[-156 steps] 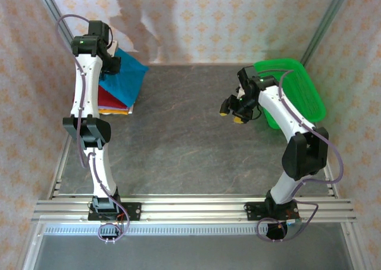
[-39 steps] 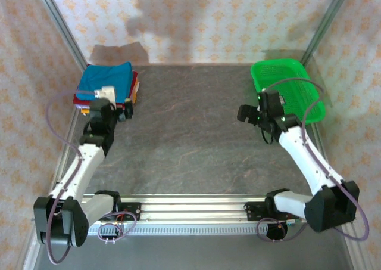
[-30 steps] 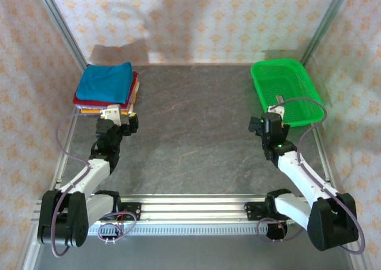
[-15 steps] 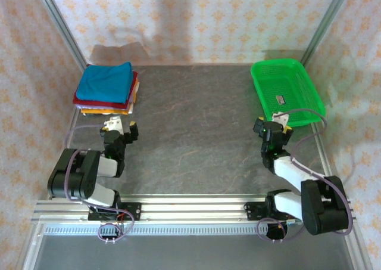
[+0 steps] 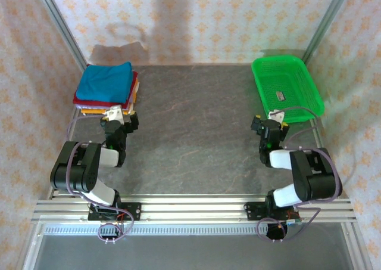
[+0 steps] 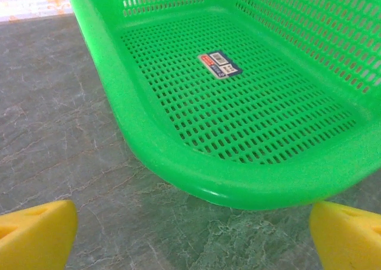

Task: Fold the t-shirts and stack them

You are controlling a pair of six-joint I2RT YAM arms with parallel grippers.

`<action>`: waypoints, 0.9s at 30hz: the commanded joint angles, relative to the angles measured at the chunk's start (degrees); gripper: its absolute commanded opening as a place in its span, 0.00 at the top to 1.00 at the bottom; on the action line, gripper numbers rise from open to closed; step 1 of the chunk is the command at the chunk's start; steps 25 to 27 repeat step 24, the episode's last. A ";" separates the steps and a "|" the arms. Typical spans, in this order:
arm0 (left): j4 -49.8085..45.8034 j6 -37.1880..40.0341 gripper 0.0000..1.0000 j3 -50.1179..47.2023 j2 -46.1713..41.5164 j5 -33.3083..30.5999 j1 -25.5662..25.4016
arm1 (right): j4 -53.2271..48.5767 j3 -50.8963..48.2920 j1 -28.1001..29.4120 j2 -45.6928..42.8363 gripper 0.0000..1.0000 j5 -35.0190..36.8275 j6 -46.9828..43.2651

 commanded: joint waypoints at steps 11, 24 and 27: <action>-7.10 0.59 0.00 2.30 -0.95 -0.76 0.39 | -0.16 4.42 -2.75 3.40 0.00 -5.10 0.82; 1.42 -2.24 0.00 -2.53 -1.58 -8.82 0.12 | -0.36 4.54 -3.23 3.38 0.01 -6.29 0.75; 1.42 -2.24 0.00 -2.53 -1.58 -8.82 0.12 | -0.36 4.54 -3.23 3.38 0.01 -6.29 0.75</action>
